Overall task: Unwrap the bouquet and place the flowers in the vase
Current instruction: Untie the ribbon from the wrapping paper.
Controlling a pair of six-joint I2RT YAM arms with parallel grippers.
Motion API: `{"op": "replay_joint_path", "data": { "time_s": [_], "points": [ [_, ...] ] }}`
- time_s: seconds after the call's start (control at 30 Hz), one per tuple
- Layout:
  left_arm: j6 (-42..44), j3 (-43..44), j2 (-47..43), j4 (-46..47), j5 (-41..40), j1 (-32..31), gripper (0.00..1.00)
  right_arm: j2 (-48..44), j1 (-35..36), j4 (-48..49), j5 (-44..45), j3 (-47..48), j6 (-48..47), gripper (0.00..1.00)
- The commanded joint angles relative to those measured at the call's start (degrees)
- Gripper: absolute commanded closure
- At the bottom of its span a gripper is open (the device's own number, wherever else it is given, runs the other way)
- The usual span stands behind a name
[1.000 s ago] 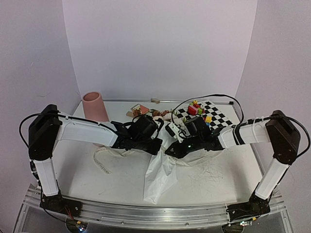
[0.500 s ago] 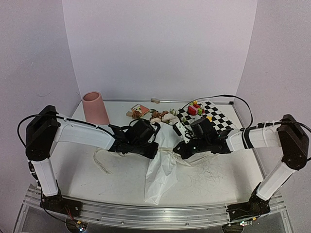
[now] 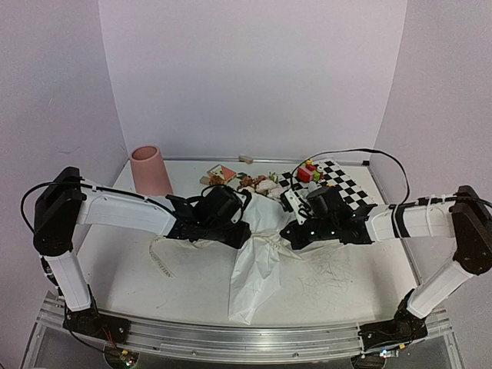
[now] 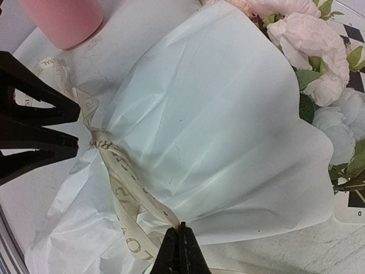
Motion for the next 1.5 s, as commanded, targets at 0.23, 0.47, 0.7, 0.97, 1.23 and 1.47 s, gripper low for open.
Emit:
{"op": "replay_joint_path", "data": {
  "time_s": [0.23, 0.47, 0.7, 0.97, 1.23, 1.47],
  "points": [
    [2.5, 5.4, 3.8, -1.3, 0.1, 0.0, 0.69, -1.6, -0.1, -0.4, -0.7, 0.1, 0.3, 1.00],
    [1.7, 6.2, 4.4, -2.8, -2.9, 0.0, 0.81, -2.0, -0.1, -0.4, 1.2, -0.4, 0.8, 1.00],
    [-1.4, 2.6, 0.1, -4.1, -8.1, 0.0, 0.91, -3.6, -0.1, -0.9, 10.0, -1.8, 3.0, 1.00],
    [-4.8, -1.0, -2.0, -4.5, -9.7, 0.0, 0.96, -4.4, -0.1, -2.9, 15.4, -3.0, 5.3, 1.00],
    [-5.1, -0.6, -1.4, -4.0, -4.3, -0.1, 0.83, -4.8, -0.1, -3.0, 12.6, -5.0, 5.0, 1.00],
    [-2.0, 3.3, -0.4, -3.3, -1.3, -0.3, 0.73, -4.7, -0.1, -3.0, 10.8, -4.2, 4.5, 1.00]
  ]
}}
